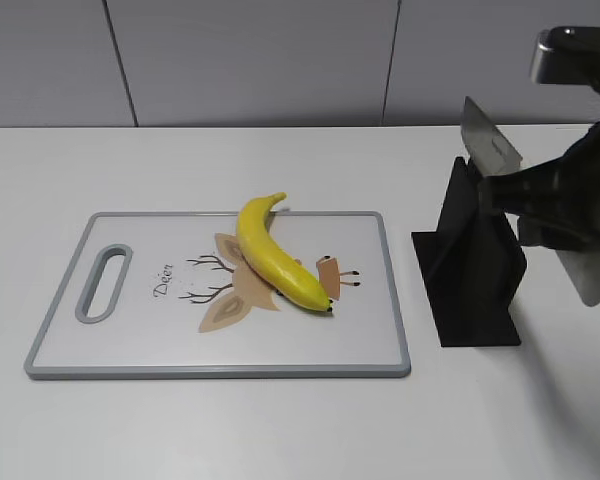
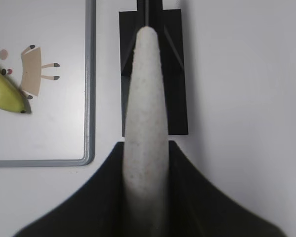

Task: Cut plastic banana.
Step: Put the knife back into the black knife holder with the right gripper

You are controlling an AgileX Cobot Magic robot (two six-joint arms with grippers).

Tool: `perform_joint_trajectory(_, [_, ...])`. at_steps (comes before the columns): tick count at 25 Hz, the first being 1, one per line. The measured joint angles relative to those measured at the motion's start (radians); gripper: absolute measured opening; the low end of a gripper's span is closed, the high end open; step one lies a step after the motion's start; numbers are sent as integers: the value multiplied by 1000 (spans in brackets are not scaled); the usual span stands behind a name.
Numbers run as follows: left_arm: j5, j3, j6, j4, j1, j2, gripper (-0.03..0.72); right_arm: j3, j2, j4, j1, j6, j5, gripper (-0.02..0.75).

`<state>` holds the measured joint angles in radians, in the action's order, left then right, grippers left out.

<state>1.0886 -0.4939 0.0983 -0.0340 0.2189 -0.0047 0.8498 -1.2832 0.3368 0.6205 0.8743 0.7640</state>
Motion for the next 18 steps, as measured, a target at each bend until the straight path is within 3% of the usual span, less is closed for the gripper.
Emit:
perform_joint_trajectory(5, [0, 0, 0, 0, 0, 0, 575, -56, 0, 15, 0, 29, -79, 179])
perform_joint_trajectory(18, [0, 0, 0, 0, 0, 0, 575, -72, 16, 55, 0, 56, -98, 179])
